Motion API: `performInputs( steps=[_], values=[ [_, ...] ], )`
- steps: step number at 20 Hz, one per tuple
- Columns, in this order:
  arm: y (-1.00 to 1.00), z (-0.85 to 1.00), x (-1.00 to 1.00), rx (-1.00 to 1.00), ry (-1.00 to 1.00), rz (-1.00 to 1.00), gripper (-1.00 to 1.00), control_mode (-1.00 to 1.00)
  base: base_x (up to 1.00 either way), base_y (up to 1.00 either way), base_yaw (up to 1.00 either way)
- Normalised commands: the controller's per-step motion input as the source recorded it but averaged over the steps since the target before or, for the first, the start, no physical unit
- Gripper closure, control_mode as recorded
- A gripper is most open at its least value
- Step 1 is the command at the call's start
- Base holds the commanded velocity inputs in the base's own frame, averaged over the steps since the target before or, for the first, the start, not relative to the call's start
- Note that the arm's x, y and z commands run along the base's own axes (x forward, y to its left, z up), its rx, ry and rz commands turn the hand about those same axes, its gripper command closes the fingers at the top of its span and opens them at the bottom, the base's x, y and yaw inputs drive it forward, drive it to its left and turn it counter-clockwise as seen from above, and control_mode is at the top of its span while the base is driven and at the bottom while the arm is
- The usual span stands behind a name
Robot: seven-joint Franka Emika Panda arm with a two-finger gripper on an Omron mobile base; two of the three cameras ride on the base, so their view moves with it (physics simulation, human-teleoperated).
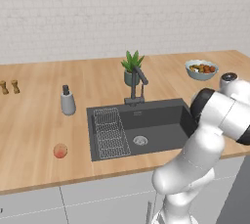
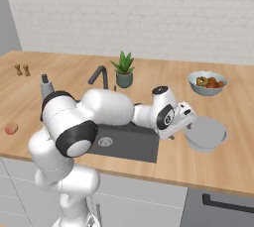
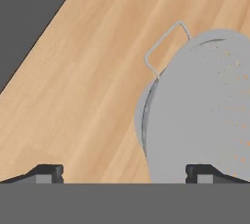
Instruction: Put the colander in the sink, put the peach in the colander, and turn on the sink faucet and pour water over the colander.
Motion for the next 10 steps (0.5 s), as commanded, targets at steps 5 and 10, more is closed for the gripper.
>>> performInputs(
  steps=[5, 10],
  values=[
    [-0.16, -0.18, 0.19, 0.00, 0.01, 0.00, -1.00, -1.00, 0.00, 0.00, 0.00],
    [-0.13, -0.13, 0.14, 0.00, 0.00, 0.00, -1.00, -1.00, 0.00, 0.00, 0.00]
  ],
)
